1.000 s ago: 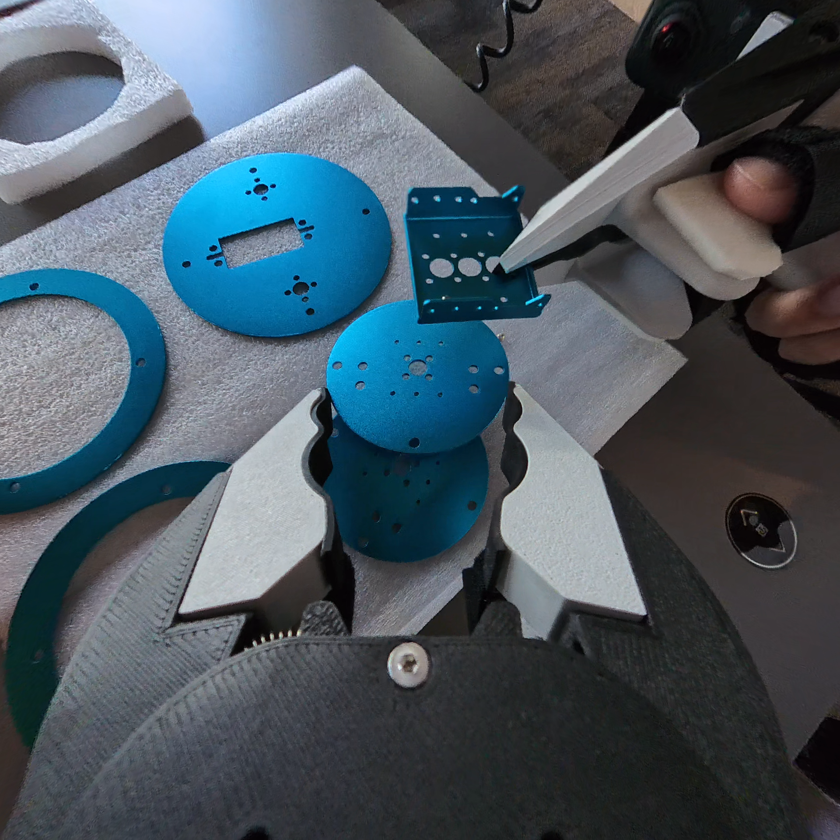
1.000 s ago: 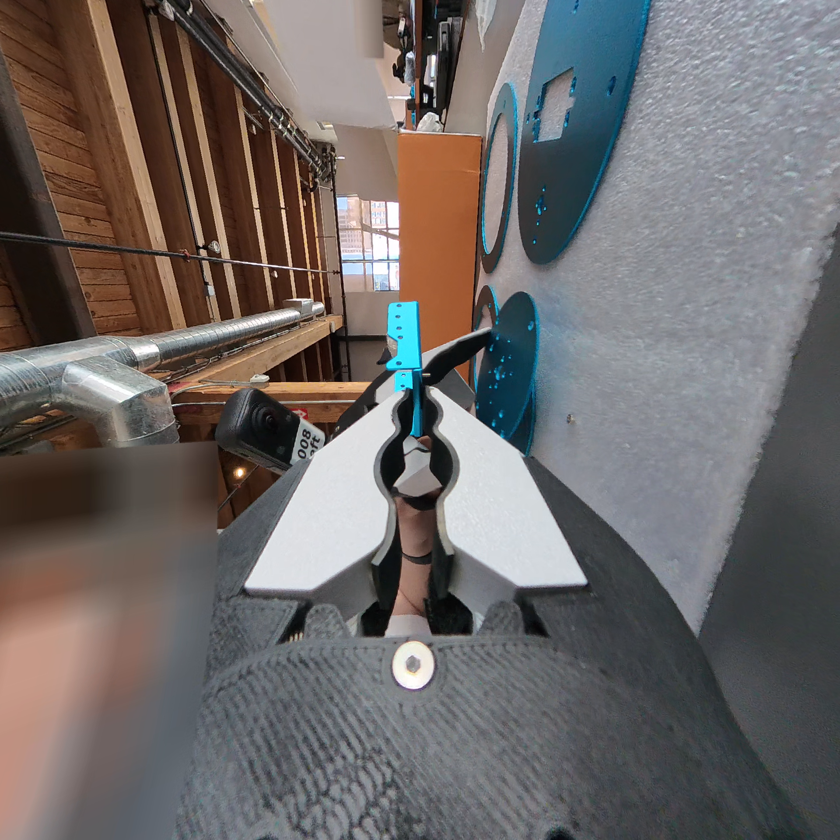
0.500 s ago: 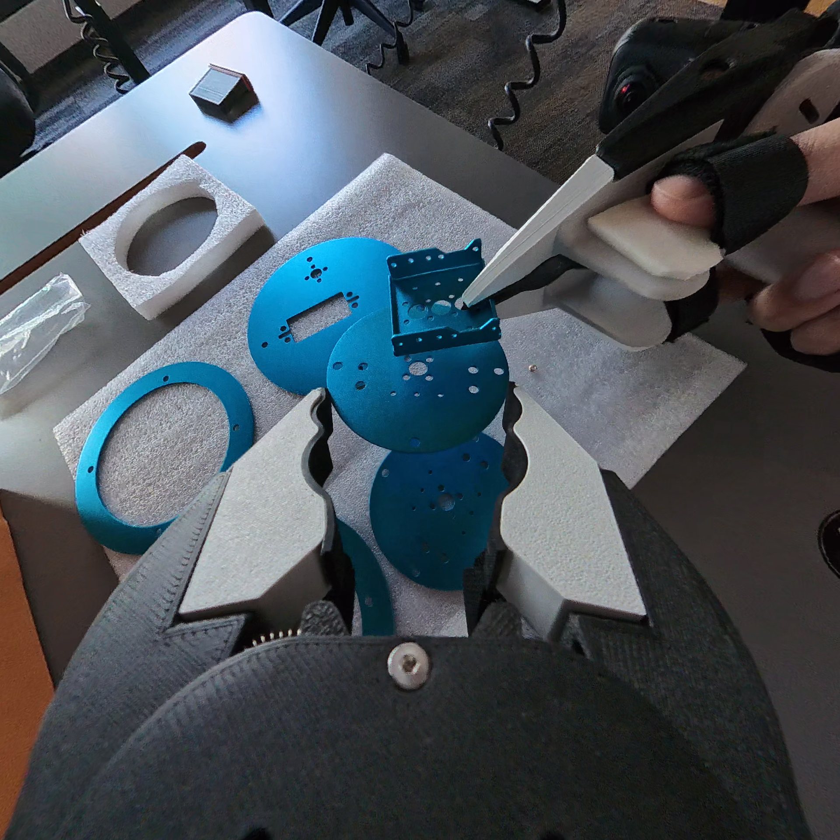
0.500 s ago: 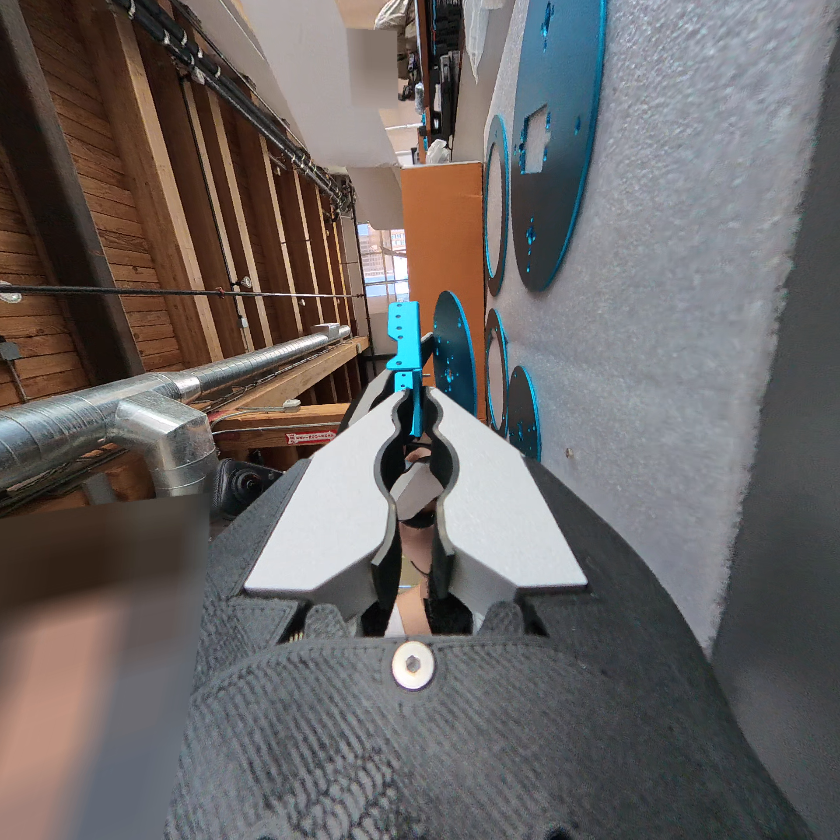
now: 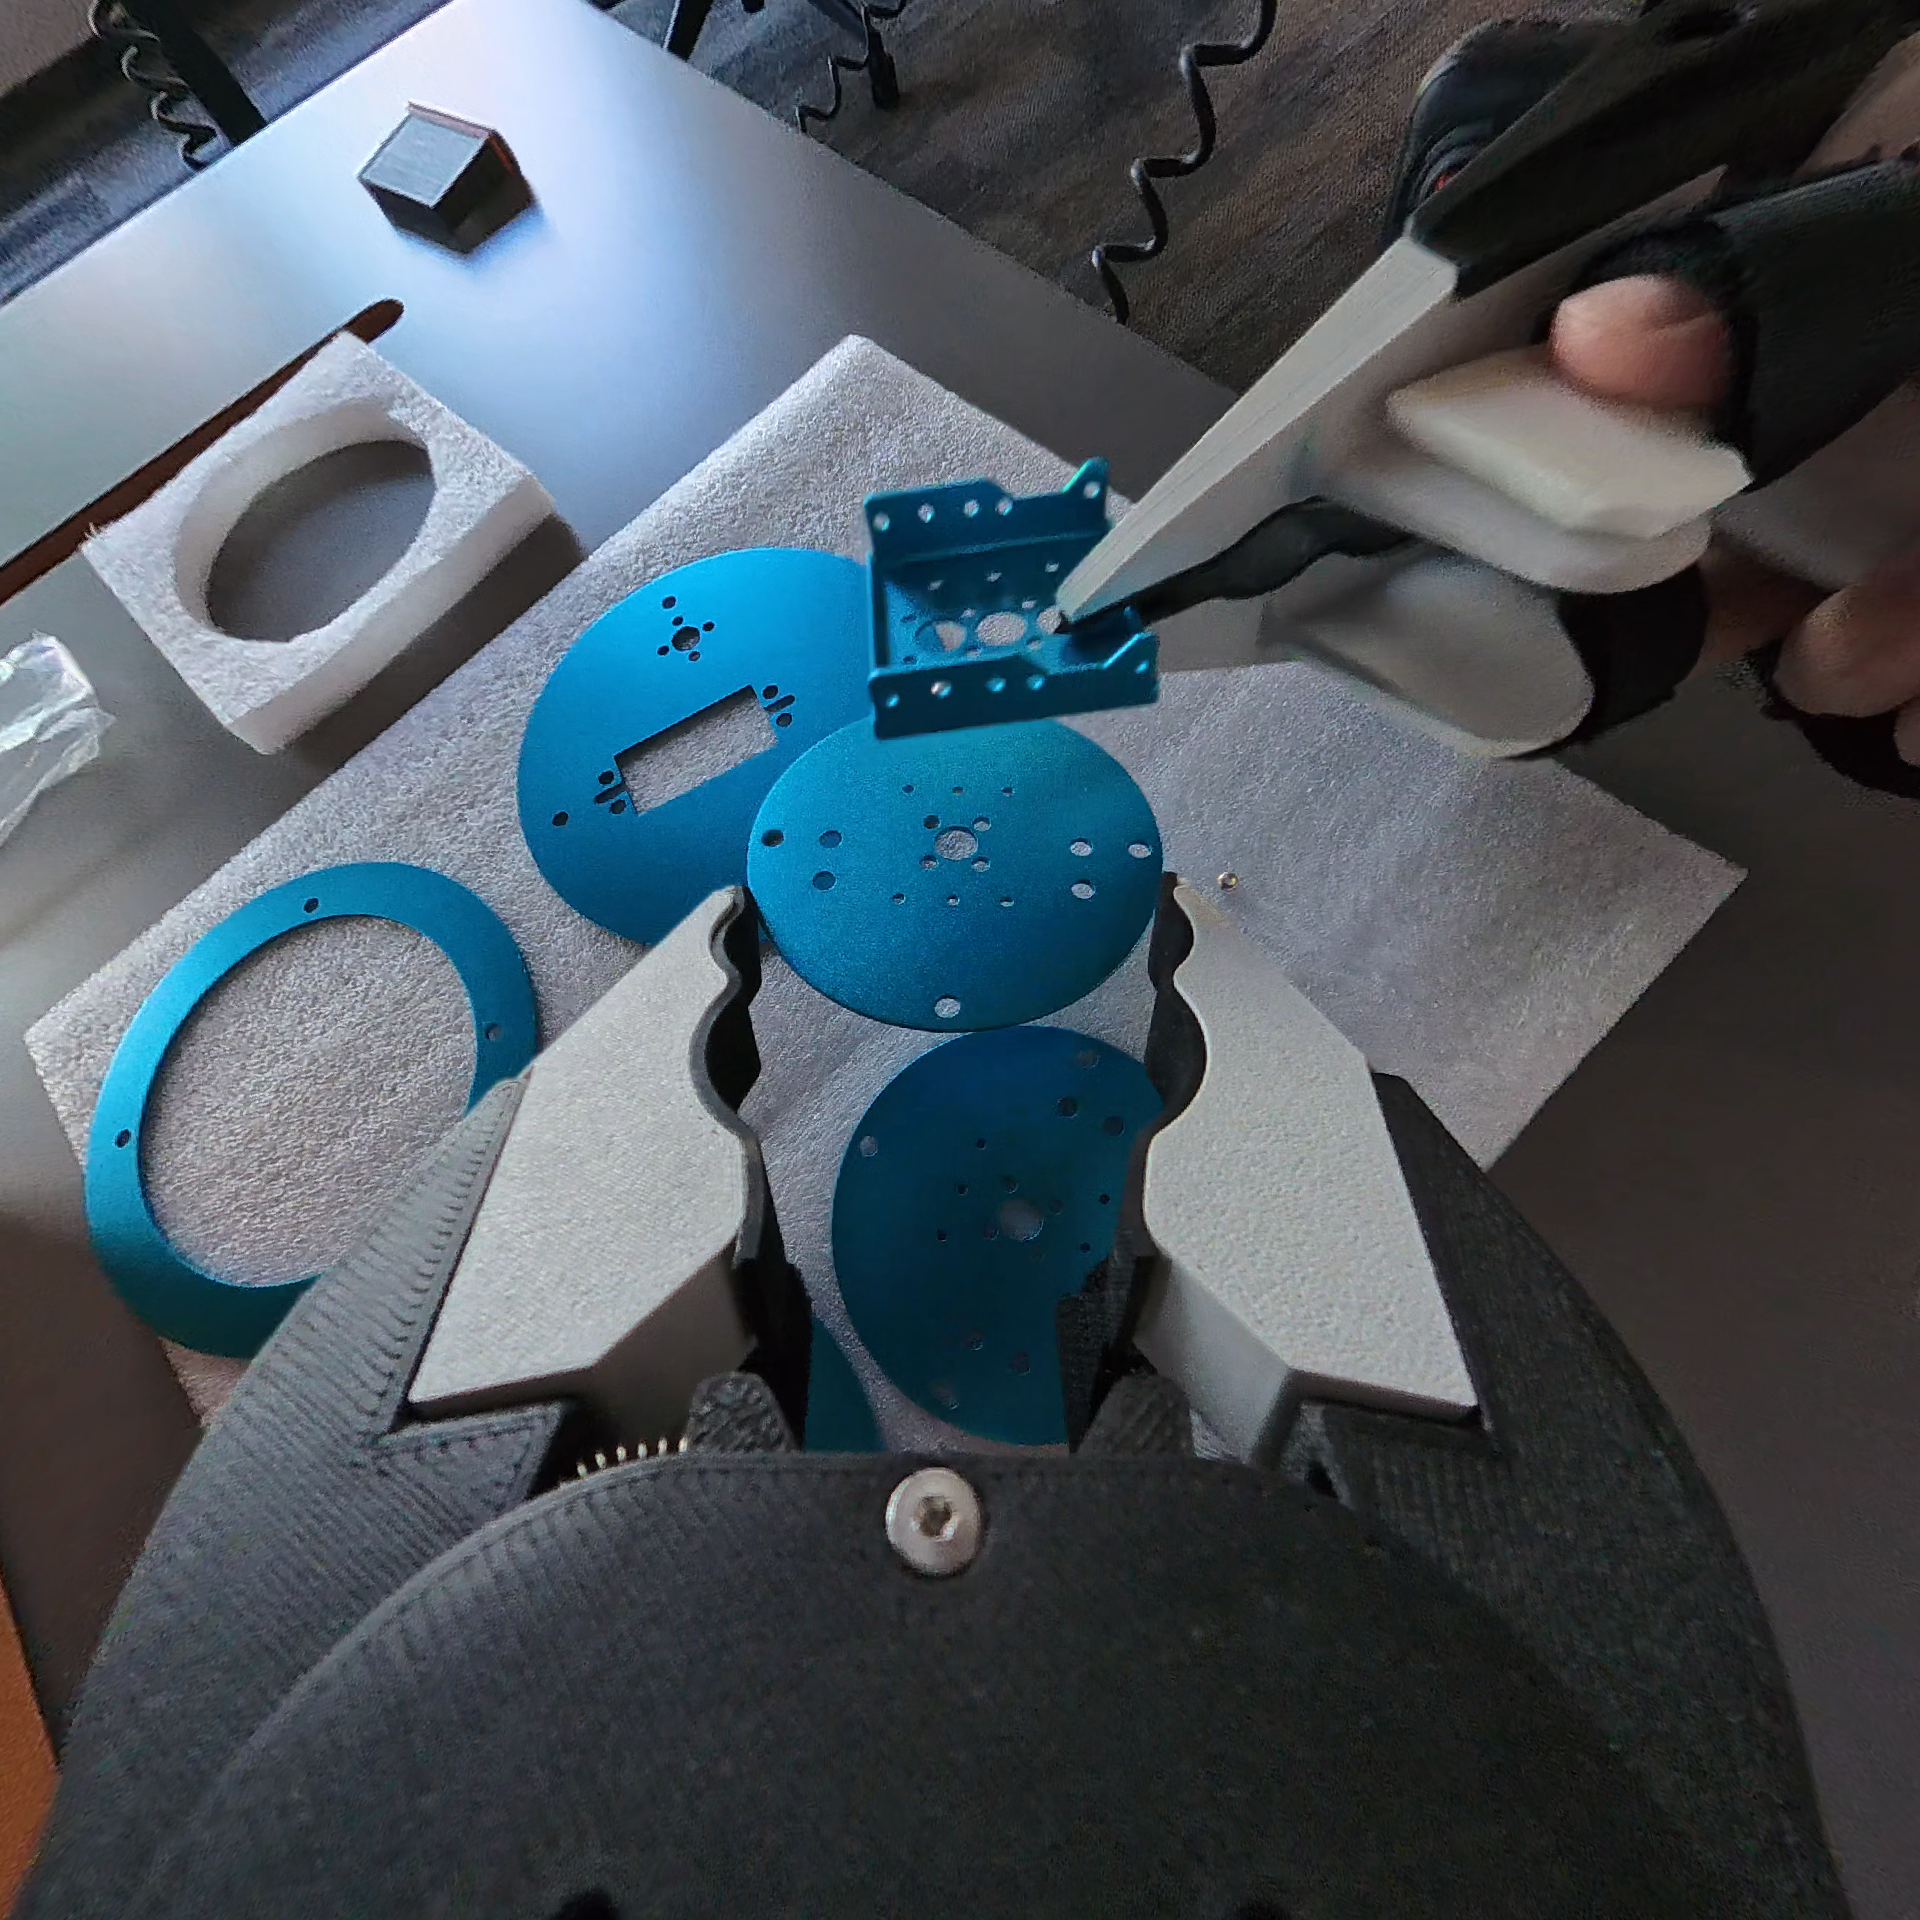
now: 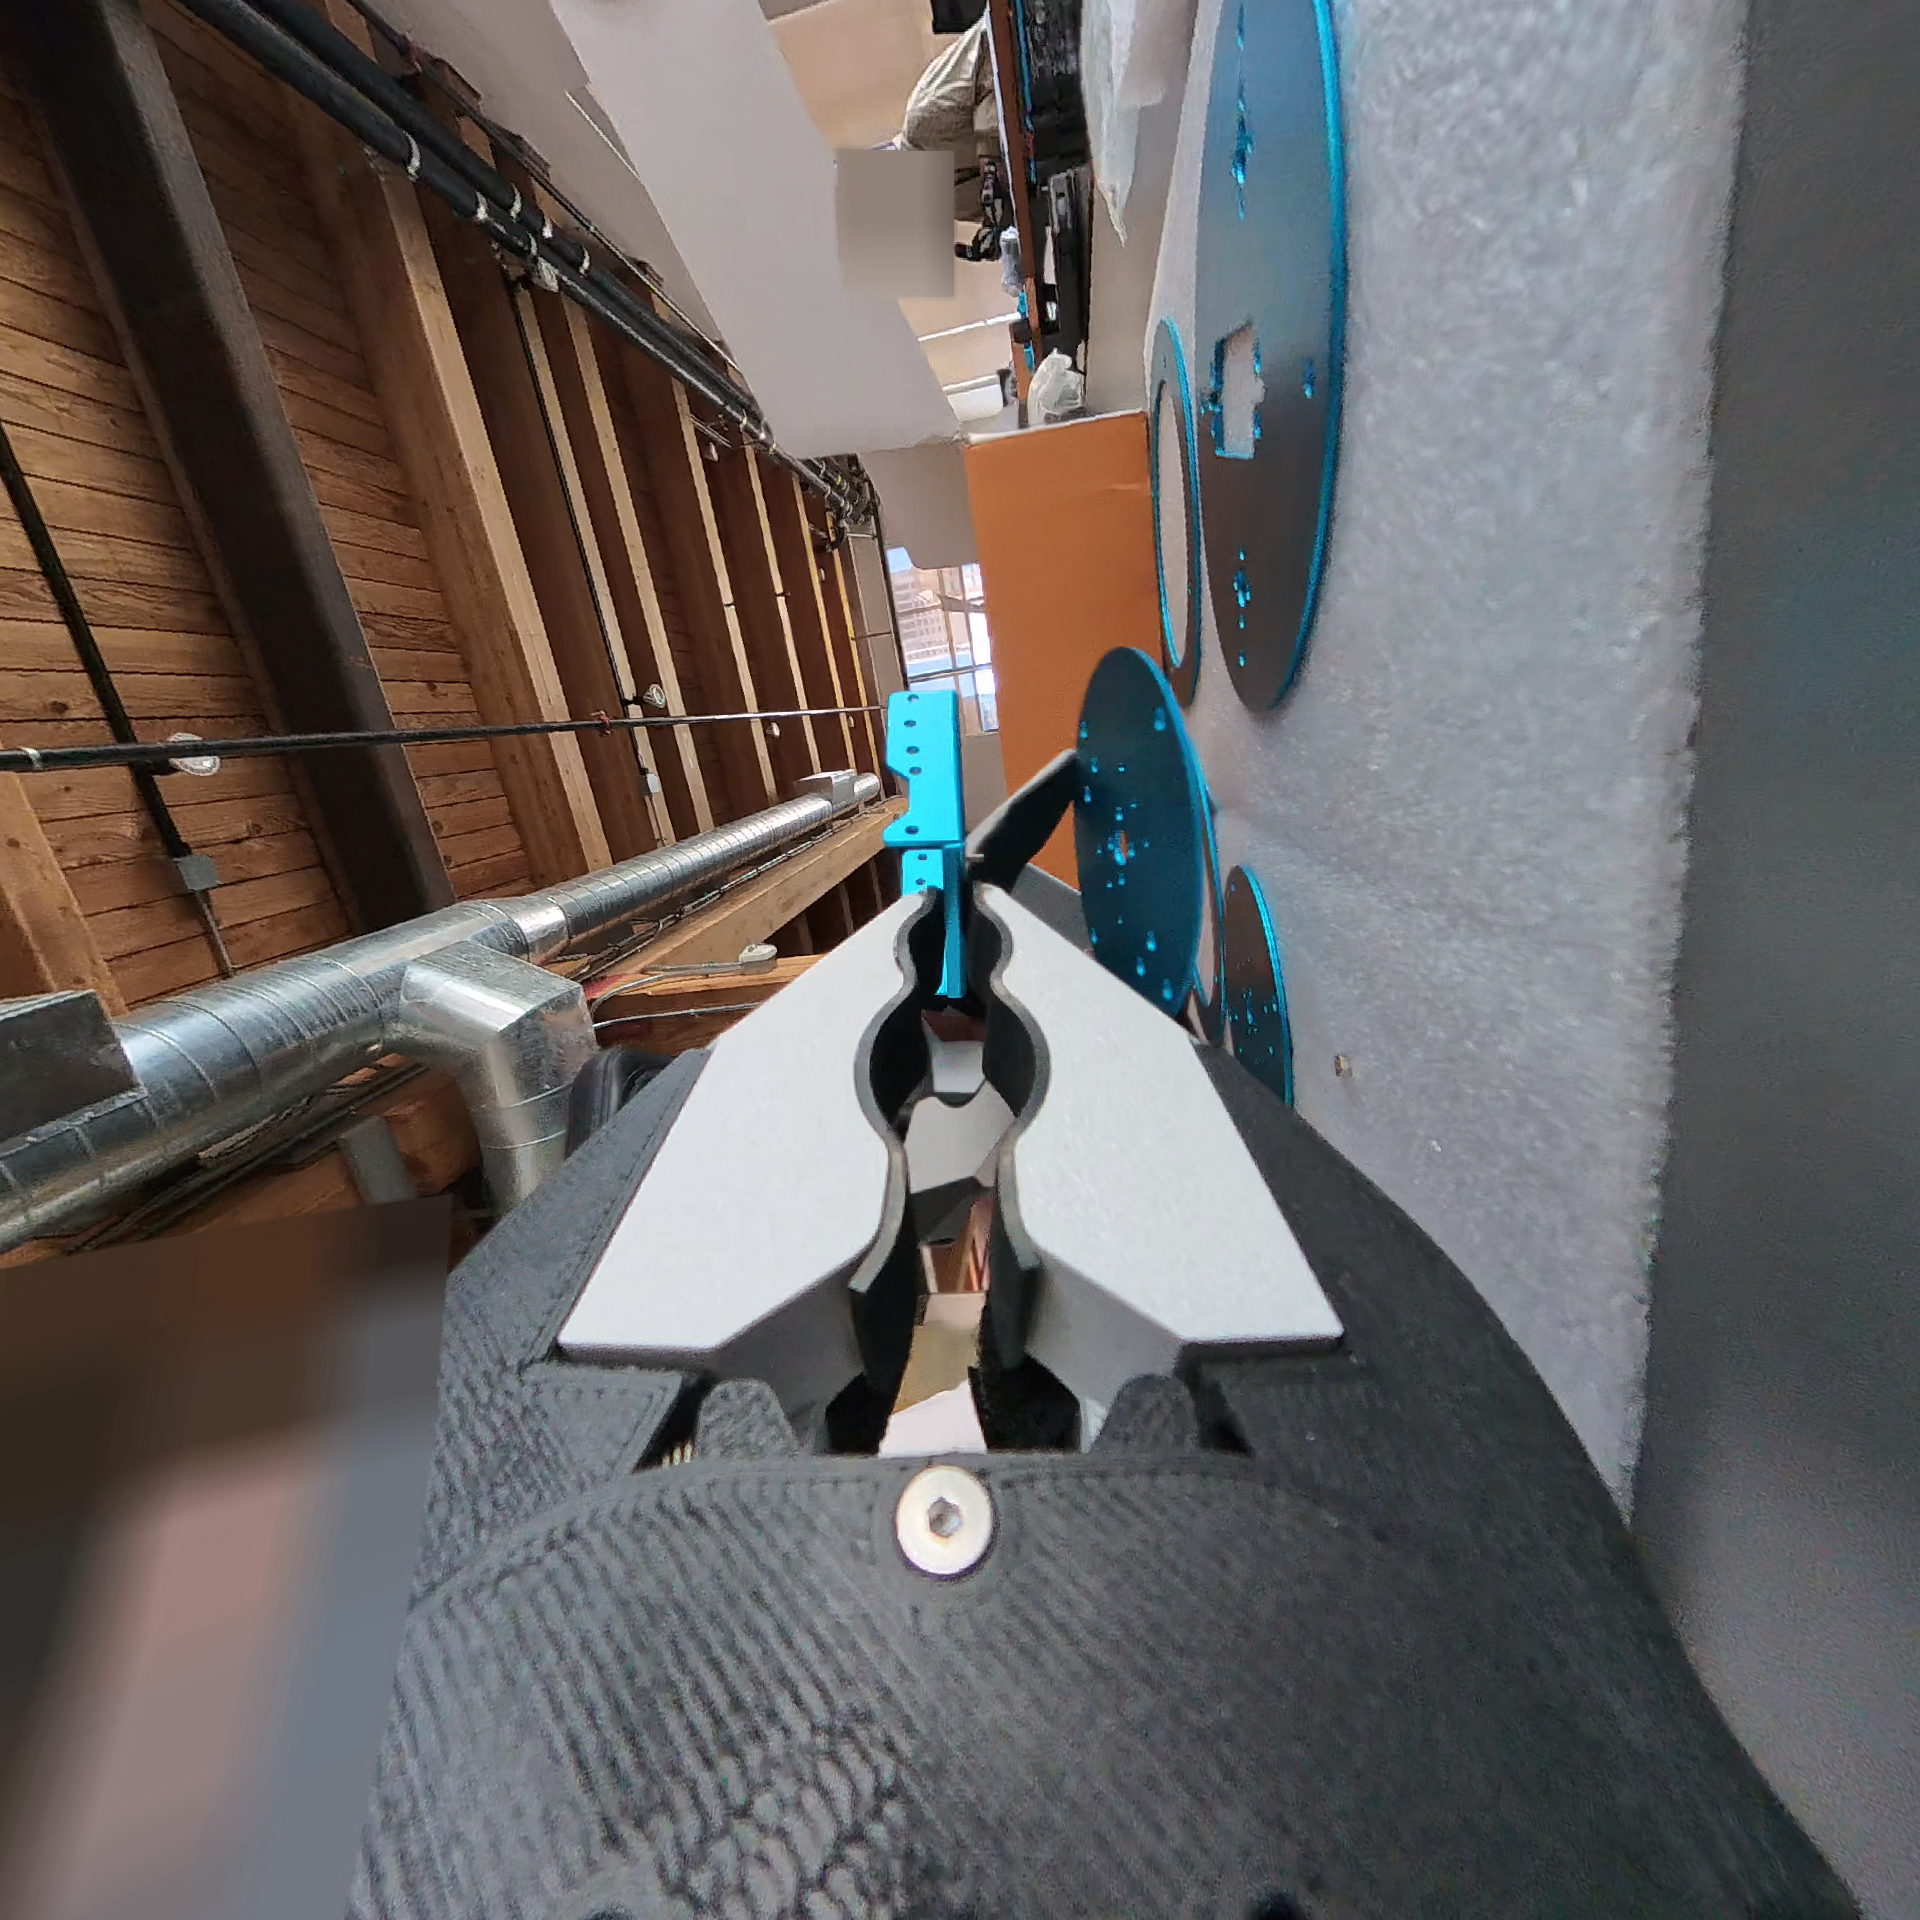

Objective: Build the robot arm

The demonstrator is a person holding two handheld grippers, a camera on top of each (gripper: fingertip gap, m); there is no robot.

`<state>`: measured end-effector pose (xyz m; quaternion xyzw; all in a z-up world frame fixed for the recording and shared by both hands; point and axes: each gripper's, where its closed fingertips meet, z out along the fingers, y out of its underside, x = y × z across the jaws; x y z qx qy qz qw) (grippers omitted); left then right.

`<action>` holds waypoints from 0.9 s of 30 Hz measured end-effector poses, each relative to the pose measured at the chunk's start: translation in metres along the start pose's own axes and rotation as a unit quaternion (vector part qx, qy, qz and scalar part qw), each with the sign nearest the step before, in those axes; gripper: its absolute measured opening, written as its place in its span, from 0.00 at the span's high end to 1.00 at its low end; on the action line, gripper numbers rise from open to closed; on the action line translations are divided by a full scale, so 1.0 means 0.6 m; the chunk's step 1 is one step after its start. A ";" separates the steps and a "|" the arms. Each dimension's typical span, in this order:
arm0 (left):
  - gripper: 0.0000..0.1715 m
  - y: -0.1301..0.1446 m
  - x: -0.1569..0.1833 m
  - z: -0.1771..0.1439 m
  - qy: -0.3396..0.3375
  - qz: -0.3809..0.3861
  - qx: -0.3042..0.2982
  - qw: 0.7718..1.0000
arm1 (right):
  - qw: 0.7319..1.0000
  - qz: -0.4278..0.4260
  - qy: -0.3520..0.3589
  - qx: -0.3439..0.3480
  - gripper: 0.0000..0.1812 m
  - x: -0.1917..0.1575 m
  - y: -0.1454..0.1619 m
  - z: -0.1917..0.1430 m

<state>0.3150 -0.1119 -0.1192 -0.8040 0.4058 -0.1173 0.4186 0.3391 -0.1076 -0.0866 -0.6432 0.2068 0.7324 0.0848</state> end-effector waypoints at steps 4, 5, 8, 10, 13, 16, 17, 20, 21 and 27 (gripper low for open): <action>0.56 0.006 -0.017 0.007 0.017 -0.039 -0.003 0.999 | 1.000 -0.016 -0.009 0.012 0.99 -0.014 -0.012 -0.012; 0.56 0.007 -0.020 0.008 0.022 -0.049 -0.004 0.999 | 1.000 -0.016 -0.012 0.014 0.99 -0.016 -0.014 -0.015; 0.56 0.012 -0.024 0.012 0.037 -0.083 -0.005 0.996 | 0.999 -0.018 -0.018 0.021 0.99 -0.019 -0.020 -0.022; 0.56 0.018 -0.029 0.018 0.038 -0.099 -0.008 0.994 | 0.999 -0.018 -0.021 0.022 0.99 -0.018 -0.021 -0.026; 0.56 0.032 -0.039 0.030 0.029 -0.106 -0.030 0.993 | 0.999 -0.016 -0.022 0.022 0.99 -0.014 -0.021 -0.028; 0.56 0.038 -0.052 0.038 0.004 -0.102 -0.042 0.994 | 0.999 -0.017 -0.023 0.020 0.99 -0.011 -0.021 -0.027; 0.56 0.040 -0.057 0.042 -0.003 -0.102 -0.049 0.994 | 0.999 -0.017 -0.025 0.020 0.99 -0.011 -0.021 -0.027; 0.56 0.042 -0.060 0.052 -0.006 -0.112 -0.065 0.992 | 0.999 -0.022 -0.024 0.018 0.99 -0.011 -0.021 -0.025; 0.56 0.041 -0.059 0.054 -0.005 -0.114 -0.066 0.991 | 0.999 -0.023 -0.025 0.017 0.99 -0.012 -0.021 -0.025; 0.50 0.046 -0.042 0.044 0.056 -0.047 -0.094 0.993 | 0.999 -0.029 -0.025 0.017 0.99 -0.015 -0.024 -0.030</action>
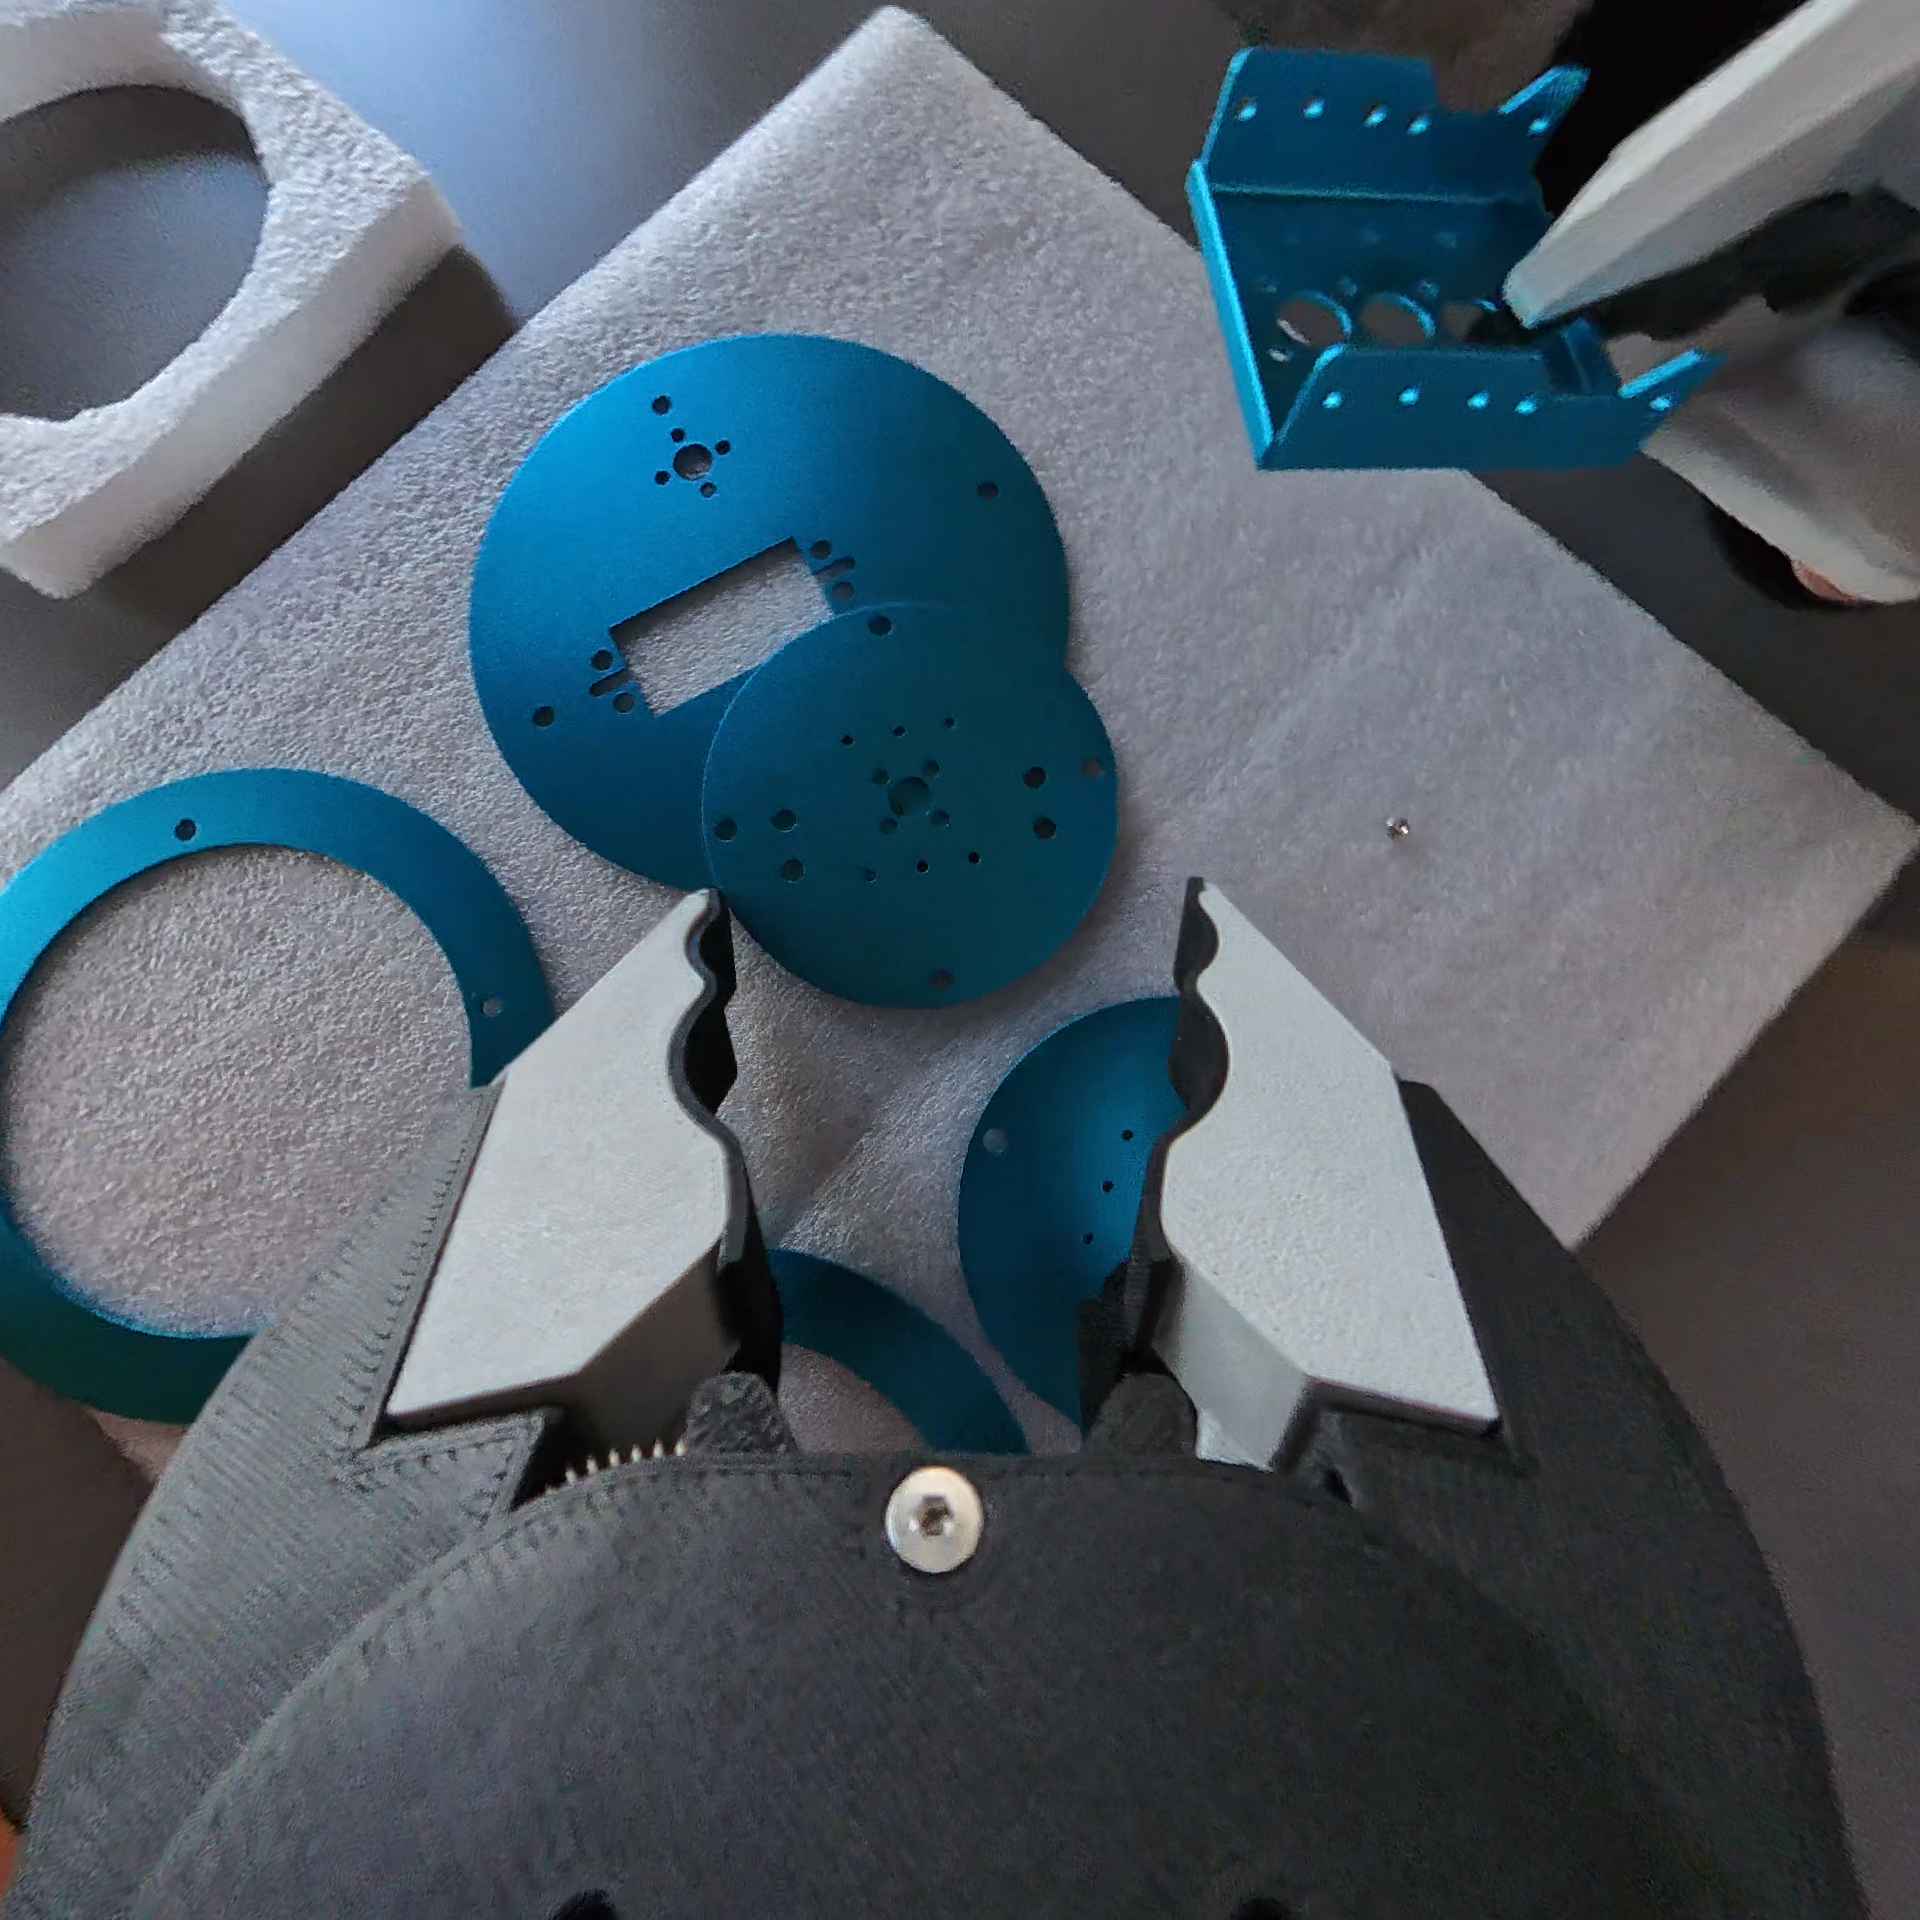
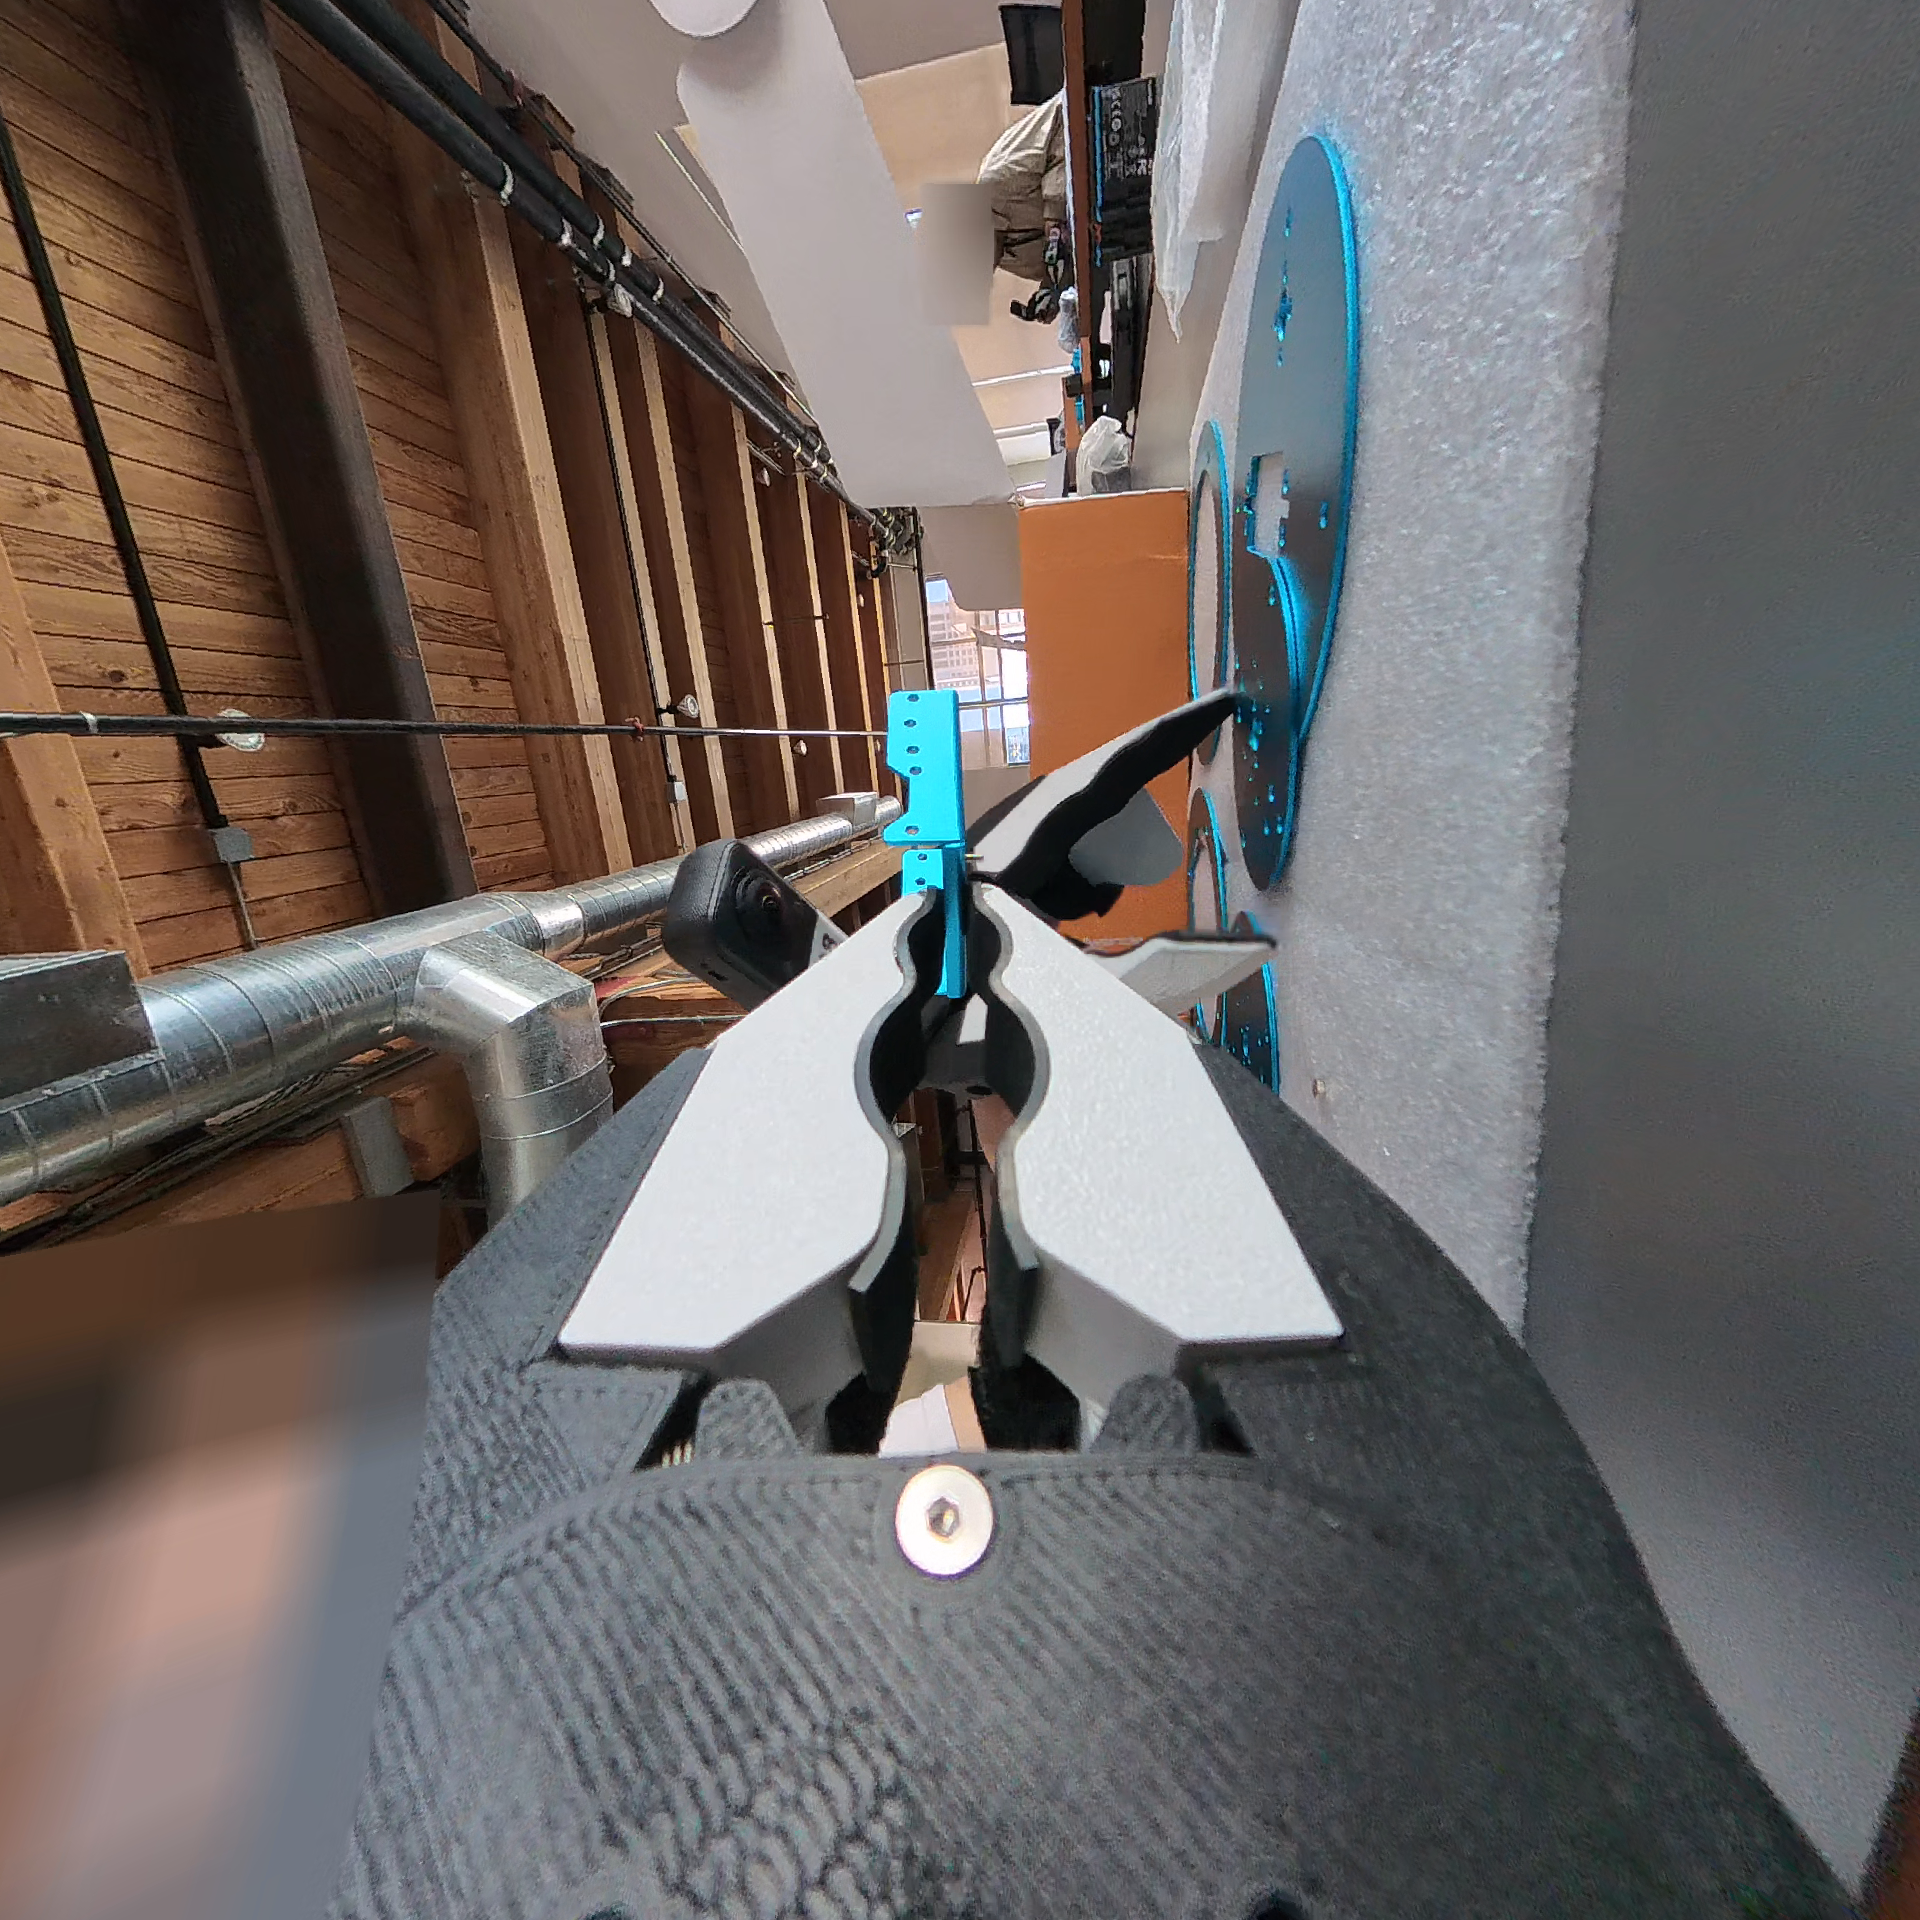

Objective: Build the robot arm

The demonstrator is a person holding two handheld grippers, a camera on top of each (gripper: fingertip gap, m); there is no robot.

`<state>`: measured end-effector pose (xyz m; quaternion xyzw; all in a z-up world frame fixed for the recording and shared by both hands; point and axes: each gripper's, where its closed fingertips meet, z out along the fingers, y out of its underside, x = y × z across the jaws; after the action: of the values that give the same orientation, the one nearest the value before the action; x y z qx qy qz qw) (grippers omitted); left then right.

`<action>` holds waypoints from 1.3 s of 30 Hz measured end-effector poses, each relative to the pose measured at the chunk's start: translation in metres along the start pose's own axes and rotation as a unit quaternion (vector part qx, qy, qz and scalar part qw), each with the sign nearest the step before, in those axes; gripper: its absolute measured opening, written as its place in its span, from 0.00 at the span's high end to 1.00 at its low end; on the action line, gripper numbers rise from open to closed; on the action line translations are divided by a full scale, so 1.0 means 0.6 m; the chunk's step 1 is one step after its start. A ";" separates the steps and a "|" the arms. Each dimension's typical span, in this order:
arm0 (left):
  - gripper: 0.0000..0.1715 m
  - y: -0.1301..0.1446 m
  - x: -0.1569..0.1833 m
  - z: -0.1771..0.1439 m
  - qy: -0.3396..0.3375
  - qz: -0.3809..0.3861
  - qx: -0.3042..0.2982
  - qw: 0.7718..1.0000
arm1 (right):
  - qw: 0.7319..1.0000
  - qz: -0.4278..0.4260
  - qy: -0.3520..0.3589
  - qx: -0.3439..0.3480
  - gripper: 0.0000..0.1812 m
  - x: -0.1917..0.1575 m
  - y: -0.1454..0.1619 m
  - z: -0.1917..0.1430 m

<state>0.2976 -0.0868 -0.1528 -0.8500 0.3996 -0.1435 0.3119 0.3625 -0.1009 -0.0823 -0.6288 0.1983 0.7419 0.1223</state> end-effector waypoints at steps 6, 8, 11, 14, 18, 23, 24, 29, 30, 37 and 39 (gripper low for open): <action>0.49 -0.005 -0.003 -0.012 0.070 0.078 -0.005 0.994 | 1.000 -0.014 0.009 -0.015 0.99 0.005 0.004 0.003; 0.49 -0.005 -0.006 -0.009 0.079 0.109 -0.015 0.991 | 1.000 -0.012 0.010 -0.018 0.99 0.008 0.005 0.005; 0.52 -0.009 -0.009 -0.011 0.105 0.120 -0.024 0.987 | 0.999 -0.018 0.016 -0.022 0.99 0.013 0.004 0.007; 0.72 -0.011 -0.037 -0.019 0.115 0.058 -0.045 0.991 | 0.998 -0.037 0.035 -0.028 1.00 0.021 0.004 0.008; 0.83 -0.011 -0.039 -0.029 0.195 -0.137 -0.062 0.969 | 0.993 -0.075 0.075 -0.053 1.00 0.039 0.005 0.017; 0.81 -0.007 -0.047 -0.021 0.232 -0.293 -0.054 0.926 | 0.987 -0.093 0.113 -0.065 0.99 0.056 -0.011 0.032; 0.81 -0.009 -0.049 -0.022 0.238 -0.315 -0.048 0.918 | 0.988 -0.086 0.114 -0.064 0.99 0.058 -0.015 0.036; 0.85 -0.005 -0.056 -0.020 0.251 -0.369 -0.038 0.894 | 0.985 -0.087 0.132 -0.062 0.99 0.071 -0.019 0.043; 0.85 -0.006 -0.056 -0.020 0.256 -0.376 -0.035 0.890 | 0.985 -0.086 0.132 -0.064 0.99 0.071 -0.019 0.042; 0.84 -0.006 -0.053 -0.021 0.272 -0.387 -0.026 0.881 | 0.989 -0.070 0.117 -0.065 0.99 0.069 -0.020 0.039; 0.82 -0.009 -0.048 -0.022 0.279 -0.380 -0.026 0.882 | 0.989 -0.070 0.116 -0.064 0.99 0.069 -0.021 0.039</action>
<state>0.2755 -0.0676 -0.1393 -0.8694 0.1202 -0.4714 0.0871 0.3398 -0.0820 -0.1215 -0.7297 0.1189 0.6643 0.1100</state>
